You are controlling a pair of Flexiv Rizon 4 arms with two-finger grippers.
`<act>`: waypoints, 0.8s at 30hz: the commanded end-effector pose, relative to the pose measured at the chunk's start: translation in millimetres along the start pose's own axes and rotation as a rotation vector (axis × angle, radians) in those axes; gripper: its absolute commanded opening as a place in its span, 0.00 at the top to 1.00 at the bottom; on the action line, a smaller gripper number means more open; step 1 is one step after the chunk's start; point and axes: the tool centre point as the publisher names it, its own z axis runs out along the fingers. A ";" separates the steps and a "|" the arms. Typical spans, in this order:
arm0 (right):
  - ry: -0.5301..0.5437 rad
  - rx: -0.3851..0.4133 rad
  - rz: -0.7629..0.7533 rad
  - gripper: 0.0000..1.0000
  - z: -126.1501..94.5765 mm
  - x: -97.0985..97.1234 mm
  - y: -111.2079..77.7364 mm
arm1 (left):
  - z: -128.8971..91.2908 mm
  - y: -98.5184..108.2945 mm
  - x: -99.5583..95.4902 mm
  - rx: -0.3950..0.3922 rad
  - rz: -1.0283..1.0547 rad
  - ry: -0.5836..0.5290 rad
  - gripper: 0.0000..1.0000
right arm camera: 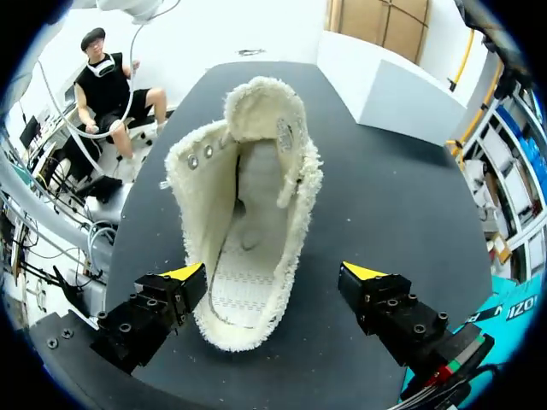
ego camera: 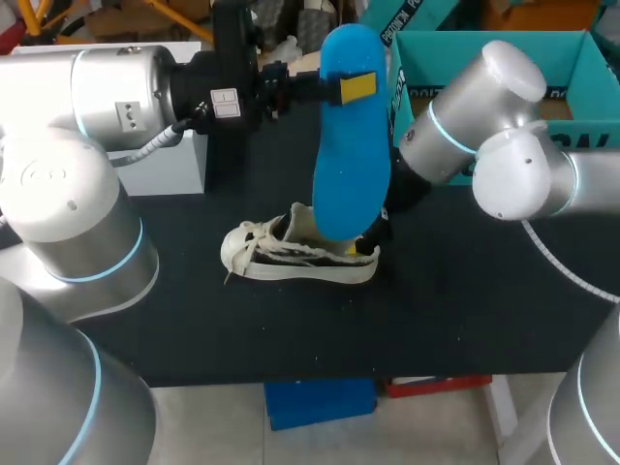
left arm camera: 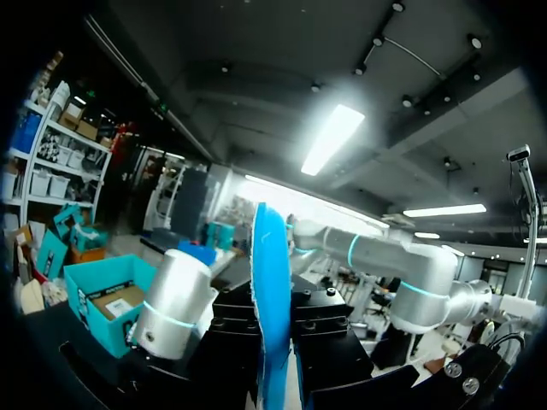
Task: Take the shoe out of the shoebox, open the shoe tongue, remove and reinsert the insole, then place the shoe into the shoebox
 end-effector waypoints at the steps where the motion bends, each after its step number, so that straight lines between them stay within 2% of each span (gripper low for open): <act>1: 0.032 0.357 -0.008 0.00 1.1 -11.1 12.1 | 1.2 -0.1 0.4 -0.006 -0.002 -0.002 1.00; 8: 0.056 0.449 -0.032 0.00 2.9 -18.6 19.8 | 1.2 -0.1 0.4 -0.006 -0.002 -0.002 1.00; 24: 0.065 0.472 -0.031 0.00 19.8 -26.4 35.4 | 1.2 -0.1 0.4 -0.006 -0.002 -0.002 1.00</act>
